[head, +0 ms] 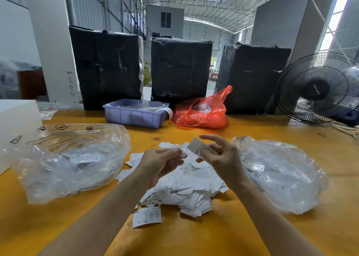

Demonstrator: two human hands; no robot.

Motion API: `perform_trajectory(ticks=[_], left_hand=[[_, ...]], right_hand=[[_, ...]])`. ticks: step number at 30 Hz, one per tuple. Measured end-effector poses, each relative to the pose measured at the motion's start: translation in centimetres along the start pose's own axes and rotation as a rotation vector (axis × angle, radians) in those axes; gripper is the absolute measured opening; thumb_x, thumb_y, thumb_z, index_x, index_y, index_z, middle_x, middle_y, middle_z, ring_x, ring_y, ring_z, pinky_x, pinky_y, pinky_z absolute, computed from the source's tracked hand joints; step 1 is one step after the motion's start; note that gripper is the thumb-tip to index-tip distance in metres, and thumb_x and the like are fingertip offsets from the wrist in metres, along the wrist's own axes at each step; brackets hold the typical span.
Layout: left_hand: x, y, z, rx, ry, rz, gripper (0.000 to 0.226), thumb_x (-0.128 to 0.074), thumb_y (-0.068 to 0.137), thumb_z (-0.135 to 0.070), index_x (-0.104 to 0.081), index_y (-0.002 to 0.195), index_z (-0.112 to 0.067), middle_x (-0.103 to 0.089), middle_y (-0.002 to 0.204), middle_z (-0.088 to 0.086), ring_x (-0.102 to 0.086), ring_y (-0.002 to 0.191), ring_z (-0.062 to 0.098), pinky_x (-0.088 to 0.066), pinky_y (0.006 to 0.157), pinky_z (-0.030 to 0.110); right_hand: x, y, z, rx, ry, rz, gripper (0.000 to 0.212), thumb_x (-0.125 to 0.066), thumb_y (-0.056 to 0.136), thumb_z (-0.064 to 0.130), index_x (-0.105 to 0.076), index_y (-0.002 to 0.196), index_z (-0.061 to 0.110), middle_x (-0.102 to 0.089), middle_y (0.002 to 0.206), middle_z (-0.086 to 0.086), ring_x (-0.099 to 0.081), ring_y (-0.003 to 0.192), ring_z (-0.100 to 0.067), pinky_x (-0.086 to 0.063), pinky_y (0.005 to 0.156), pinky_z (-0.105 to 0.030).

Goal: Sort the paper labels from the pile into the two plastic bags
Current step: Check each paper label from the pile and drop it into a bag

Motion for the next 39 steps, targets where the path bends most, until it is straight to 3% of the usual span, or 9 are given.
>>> perform_trajectory(ticks=[4, 9, 18, 27, 30, 34, 39], left_hand=[[0.0, 0.0, 0.0, -0.011, 0.012, 0.006, 0.01, -0.071, 0.079, -0.01, -0.072, 0.086, -0.004, -0.075, 0.085, 0.011, -0.073, 0.071, 0.019, -0.055, 0.057, 0.019], [-0.1, 0.0, -0.1, -0.023, 0.029, 0.012, 0.008, -0.071, 0.08, -0.011, -0.073, 0.084, -0.005, -0.075, 0.085, 0.011, -0.073, 0.071, 0.018, -0.055, 0.058, 0.019], [0.0, -0.2, -0.1, -0.014, 0.04, -0.004, 0.005, -0.07, 0.081, -0.011, -0.072, 0.079, -0.006, -0.075, 0.08, 0.01, -0.072, 0.065, 0.017, -0.055, 0.054, 0.02], [-0.2, -0.4, -0.1, 0.001, 0.031, -0.01, 0.005, -0.069, 0.082, -0.008, -0.071, 0.083, -0.003, -0.073, 0.07, 0.01, -0.07, 0.056, 0.016, -0.053, 0.049, 0.017], [-0.3, -0.4, -0.1, -0.001, 0.043, -0.012, 0.007, -0.07, 0.081, -0.009, -0.07, 0.082, -0.002, -0.069, 0.064, 0.01, -0.069, 0.056, 0.015, -0.053, 0.049, 0.017], [-0.4, -0.4, 0.0, 0.011, 0.091, 0.007, 0.006, -0.07, 0.081, -0.01, -0.071, 0.082, -0.004, -0.069, 0.068, 0.01, -0.07, 0.058, 0.014, -0.052, 0.05, 0.018], [-0.4, -0.6, 0.1, 0.021, 0.199, 0.051, 0.004, -0.069, 0.082, -0.012, -0.073, 0.082, -0.011, -0.075, 0.076, 0.005, -0.07, 0.066, 0.012, -0.05, 0.062, 0.023]], right_hand=[[-0.2, -0.1, 0.4, 0.015, -0.005, 0.001, 0.03, -0.062, 0.082, -0.01, -0.069, 0.092, 0.017, -0.07, 0.089, -0.013, -0.071, 0.062, -0.021, -0.059, 0.061, -0.033], [-0.4, -0.1, 0.2, 0.013, -0.036, 0.025, 0.028, -0.064, 0.081, -0.009, -0.069, 0.093, 0.016, -0.069, 0.089, -0.012, -0.071, 0.062, -0.018, -0.057, 0.056, -0.024], [-0.8, -0.1, -0.1, -0.019, 0.045, 0.085, 0.033, -0.06, 0.081, -0.014, -0.069, 0.089, 0.016, -0.07, 0.087, -0.004, -0.07, 0.06, -0.019, -0.058, 0.058, -0.025], [-1.3, -0.2, -0.2, -0.053, 0.009, 0.153, 0.029, -0.055, 0.081, -0.017, -0.07, 0.091, 0.006, -0.068, 0.085, -0.014, -0.067, 0.055, -0.015, -0.052, 0.053, -0.018], [-1.4, -0.2, -0.5, -0.103, 0.075, 0.196, 0.023, -0.055, 0.085, -0.014, -0.07, 0.088, 0.004, -0.069, 0.082, -0.017, -0.066, 0.055, -0.018, -0.053, 0.055, -0.021], [-1.8, -0.4, -0.9, -0.17, 0.169, 0.25, 0.019, -0.057, 0.087, -0.009, -0.064, 0.1, 0.004, -0.07, 0.081, -0.014, -0.066, 0.056, -0.018, -0.053, 0.054, -0.023], [-1.4, -0.2, -1.3, -0.207, 0.146, 0.208, 0.02, -0.058, 0.087, -0.007, -0.06, 0.106, -0.002, -0.07, 0.082, -0.016, -0.066, 0.055, -0.018, -0.053, 0.054, -0.023]])
Point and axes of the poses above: each hand's wrist, its own y-axis towards the middle knuckle, its own x-axis out of the back of the hand, z = x × y, the point moved 6 cm from there along y, towards the middle knuckle
